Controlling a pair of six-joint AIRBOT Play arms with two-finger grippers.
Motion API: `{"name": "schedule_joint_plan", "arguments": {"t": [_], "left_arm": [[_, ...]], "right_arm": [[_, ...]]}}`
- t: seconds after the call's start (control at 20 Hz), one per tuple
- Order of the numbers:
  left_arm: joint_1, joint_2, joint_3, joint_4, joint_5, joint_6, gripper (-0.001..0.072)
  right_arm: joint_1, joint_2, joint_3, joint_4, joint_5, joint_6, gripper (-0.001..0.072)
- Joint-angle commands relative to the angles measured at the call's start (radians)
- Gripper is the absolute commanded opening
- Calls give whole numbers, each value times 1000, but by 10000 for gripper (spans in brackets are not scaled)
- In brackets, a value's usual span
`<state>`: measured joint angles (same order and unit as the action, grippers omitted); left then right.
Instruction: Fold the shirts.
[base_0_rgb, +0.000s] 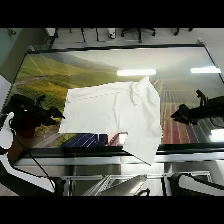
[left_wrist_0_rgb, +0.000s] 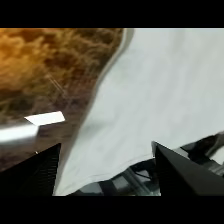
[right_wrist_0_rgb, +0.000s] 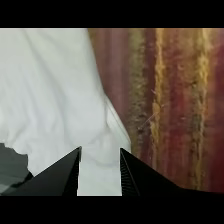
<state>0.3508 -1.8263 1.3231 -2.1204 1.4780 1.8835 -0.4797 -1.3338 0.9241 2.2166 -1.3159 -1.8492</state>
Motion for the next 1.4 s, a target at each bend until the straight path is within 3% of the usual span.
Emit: {"name": "schedule_joint_plan", "arguments": {"t": [0.0,0.1,0.15,0.2,0.35,0.45,0.8,0.85,0.9,0.95,1.15,1.25,1.35], "left_arm": [[-50,5,-92,-45,-20,41,520],[-85,5,-99,-45,12,68,147],[-95,5,-95,-45,20,80,15],[-106,5,-82,-45,24,80,15],[-124,5,-21,-45,26,68,15],[-126,5,16,-46,26,53,14],[-126,5,91,-48,53,26,15],[-126,8,90,-48,53,26,15],[-126,13,90,-55,54,26,14],[-126,26,90,-57,52,26,14],[-116,224,111,-159,11,51,14],[-100,375,196,-256,13,54,14],[-84,550,318,-333,-29,42,14]], "right_arm": [[-24,37,-124,-7,21,-16,311],[-16,32,-160,-7,47,-41,314],[-17,26,-172,-8,59,-44,367],[-16,16,-180,-7,71,-45,438],[-13,-39,-188,-6,94,-55,432],[0,-83,-189,11,113,-88,299],[118,-233,-189,123,172,-166,297],[132,-245,-189,145,169,-176,191],[146,-246,-189,173,168,-196,25],[155,-240,-187,213,161,-214,24],[154,-73,-56,362,35,-254,24],[143,108,128,461,-24,-241,24],[130,287,372,502,14,-232,24]]}}
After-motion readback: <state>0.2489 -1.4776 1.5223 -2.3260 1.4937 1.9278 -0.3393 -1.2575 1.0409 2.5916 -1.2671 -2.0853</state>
